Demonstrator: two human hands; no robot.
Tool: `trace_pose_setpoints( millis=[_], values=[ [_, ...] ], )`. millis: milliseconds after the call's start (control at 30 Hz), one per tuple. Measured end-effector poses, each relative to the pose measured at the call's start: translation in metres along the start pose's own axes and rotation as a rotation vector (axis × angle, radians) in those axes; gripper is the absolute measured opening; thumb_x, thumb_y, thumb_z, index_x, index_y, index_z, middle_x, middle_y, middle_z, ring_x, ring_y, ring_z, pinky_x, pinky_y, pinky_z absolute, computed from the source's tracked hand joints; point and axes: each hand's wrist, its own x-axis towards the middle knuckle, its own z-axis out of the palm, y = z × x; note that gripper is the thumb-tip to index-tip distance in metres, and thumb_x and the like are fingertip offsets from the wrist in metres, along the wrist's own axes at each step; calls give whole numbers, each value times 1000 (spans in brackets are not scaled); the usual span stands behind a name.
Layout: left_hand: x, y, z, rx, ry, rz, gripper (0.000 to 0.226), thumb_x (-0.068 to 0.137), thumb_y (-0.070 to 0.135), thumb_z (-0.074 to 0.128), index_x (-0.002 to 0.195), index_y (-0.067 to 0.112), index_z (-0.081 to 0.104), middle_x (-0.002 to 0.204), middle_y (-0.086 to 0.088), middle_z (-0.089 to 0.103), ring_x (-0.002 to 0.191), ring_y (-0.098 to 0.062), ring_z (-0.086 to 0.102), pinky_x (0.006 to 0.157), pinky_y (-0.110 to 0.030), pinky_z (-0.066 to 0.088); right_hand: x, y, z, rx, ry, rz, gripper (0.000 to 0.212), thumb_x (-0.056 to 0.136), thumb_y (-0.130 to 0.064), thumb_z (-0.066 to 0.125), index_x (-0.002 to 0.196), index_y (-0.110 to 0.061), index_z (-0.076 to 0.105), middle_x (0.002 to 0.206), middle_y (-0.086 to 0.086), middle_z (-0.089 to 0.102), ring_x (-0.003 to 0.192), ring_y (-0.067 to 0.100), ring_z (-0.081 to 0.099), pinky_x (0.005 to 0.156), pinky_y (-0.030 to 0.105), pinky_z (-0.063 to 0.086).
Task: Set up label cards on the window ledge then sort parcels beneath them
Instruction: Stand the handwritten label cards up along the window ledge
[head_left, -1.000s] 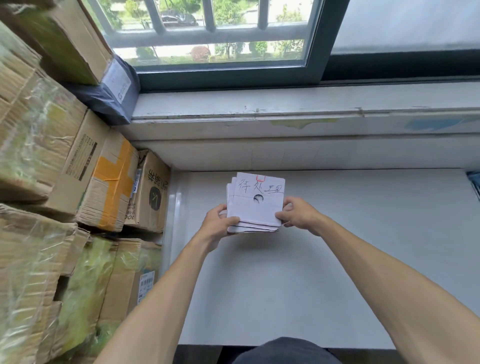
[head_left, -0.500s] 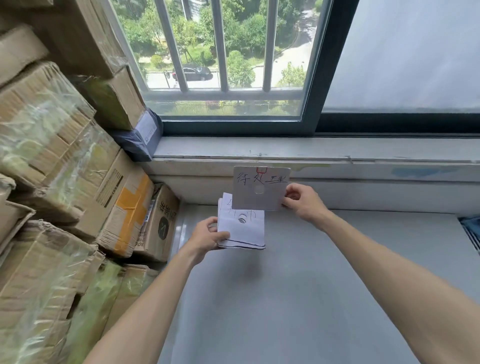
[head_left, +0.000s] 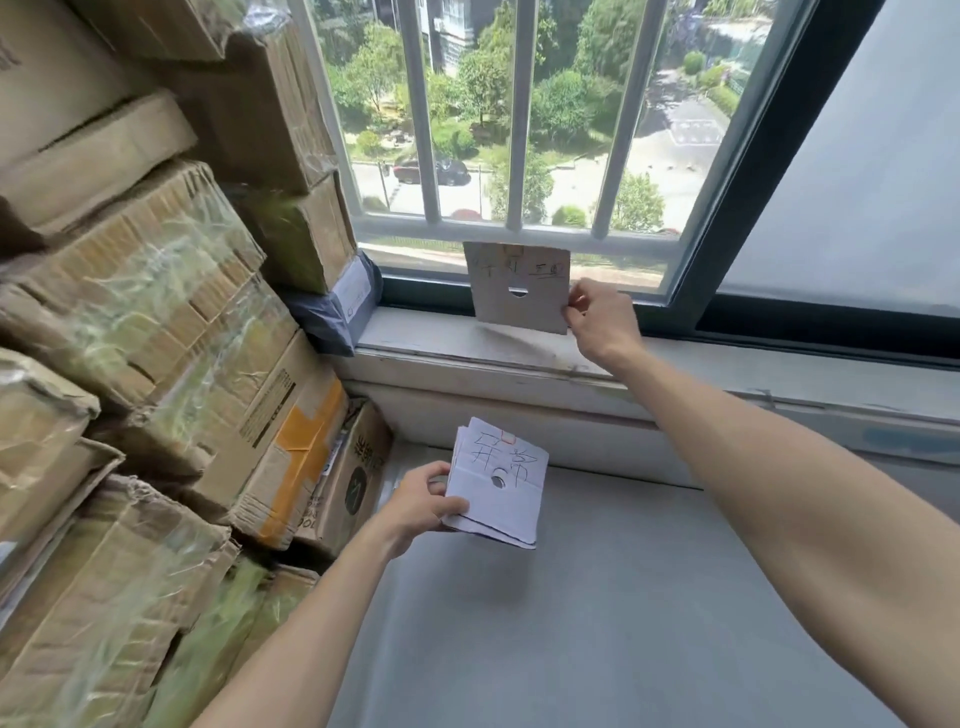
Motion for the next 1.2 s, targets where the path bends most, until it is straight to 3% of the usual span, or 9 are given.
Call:
trace_pose_setpoints(
  millis=[200,333,500,733,900,1200],
  values=[
    [14,-1,-12,18,-24,-5,37,82,-13,66,114,5,61,104,-20,74,85,-25,69,65,-35,59,22,-25,27,-60,1,-38,6,97,-13,61,96,-17,66,99,6,70,91,26,65,86,42,55],
    [21,-4,-16,14,-32,-24,38,82,-13,65,115,5,60,103,-19,74,84,-24,70,63,-33,58,30,-32,35,-66,10,-30,8,98,-12,59,98,-16,66,97,6,68,89,26,64,81,37,54],
    [29,-13,-22,-5,-56,-57,38,82,-13,65,117,3,59,106,-20,73,83,-22,69,65,-33,59,32,-32,46,-35,0,-28,11,96,-12,59,100,-14,68,99,8,71,92,29,66,87,45,55],
    [36,-23,-21,2,-71,-81,38,83,-13,65,116,4,59,107,-22,72,82,-22,70,67,-35,60,31,-31,60,1,9,-52,18,94,-10,58,82,-24,61,90,6,71,88,28,66,83,44,55],
    [34,-24,-19,4,-72,-89,37,83,-13,65,115,5,60,105,-19,73,82,-22,71,68,-36,61,31,-31,62,-29,31,-27,10,94,-14,59,91,-17,69,93,8,72,90,30,66,84,43,55],
    [25,-28,-16,4,-82,-100,37,83,-12,65,115,6,59,103,-16,75,86,-24,72,71,-38,61,31,-36,70,-178,59,-11,18,92,-9,46,89,-12,63,84,13,66,80,37,58,67,40,47]
  ],
)
